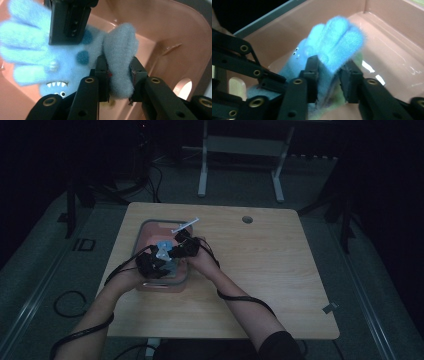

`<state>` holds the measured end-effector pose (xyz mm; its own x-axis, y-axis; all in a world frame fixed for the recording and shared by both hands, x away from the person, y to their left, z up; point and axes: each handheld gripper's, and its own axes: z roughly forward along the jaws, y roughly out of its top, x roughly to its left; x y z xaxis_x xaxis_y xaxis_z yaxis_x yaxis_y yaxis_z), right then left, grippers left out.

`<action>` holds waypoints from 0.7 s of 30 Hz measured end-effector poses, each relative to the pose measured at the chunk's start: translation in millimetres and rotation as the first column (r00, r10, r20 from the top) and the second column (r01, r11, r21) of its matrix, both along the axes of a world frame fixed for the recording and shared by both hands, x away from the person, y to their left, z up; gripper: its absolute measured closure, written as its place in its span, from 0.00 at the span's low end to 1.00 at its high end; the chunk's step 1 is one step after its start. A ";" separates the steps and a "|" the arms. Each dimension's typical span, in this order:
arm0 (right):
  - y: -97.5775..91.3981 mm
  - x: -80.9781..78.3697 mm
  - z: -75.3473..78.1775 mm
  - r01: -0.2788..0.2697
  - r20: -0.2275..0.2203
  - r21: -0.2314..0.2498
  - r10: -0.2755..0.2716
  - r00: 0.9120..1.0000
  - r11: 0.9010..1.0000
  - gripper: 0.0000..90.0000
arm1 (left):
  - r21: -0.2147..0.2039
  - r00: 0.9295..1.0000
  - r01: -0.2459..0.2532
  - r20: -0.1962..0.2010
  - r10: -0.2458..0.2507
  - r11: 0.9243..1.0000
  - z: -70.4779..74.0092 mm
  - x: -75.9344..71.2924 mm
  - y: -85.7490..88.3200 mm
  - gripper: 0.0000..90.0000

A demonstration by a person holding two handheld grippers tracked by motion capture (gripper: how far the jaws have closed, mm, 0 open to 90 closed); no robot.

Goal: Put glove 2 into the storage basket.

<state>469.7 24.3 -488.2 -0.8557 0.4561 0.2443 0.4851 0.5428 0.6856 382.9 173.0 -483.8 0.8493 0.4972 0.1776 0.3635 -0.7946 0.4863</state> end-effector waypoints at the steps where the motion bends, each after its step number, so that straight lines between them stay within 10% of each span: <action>1: -2.1 0.9 0.7 0.008 -0.001 0.005 -0.008 1.000 1.000 0.72 | -0.003 1.000 -0.003 -0.001 0.003 1.000 0.1 0.2 0.5 0.81; 6: -13.4 2.9 8.8 0.016 0.005 0.034 -0.016 1.000 0.999 0.63 | -0.037 1.000 -0.008 -0.011 0.008 0.999 1.0 0.4 4.1 0.73; 15: -34.5 -6.5 26.0 -0.013 0.031 0.084 0.011 0.999 0.996 0.47 | -0.127 0.990 -0.130 0.030 0.135 0.983 16.1 -1.6 3.0 0.17; 21: -49.1 -15.5 34.2 -0.062 0.030 0.141 0.058 0.998 0.988 0.31 | -0.166 0.987 -0.146 0.039 0.154 0.975 26.6 -7.5 -10.7 0.03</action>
<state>454.2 -24.8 -454.0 -0.8874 0.3661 0.2802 0.4356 0.4667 0.7697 375.4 162.3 -457.2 0.7547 0.6441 0.1251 0.4439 -0.6417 0.6255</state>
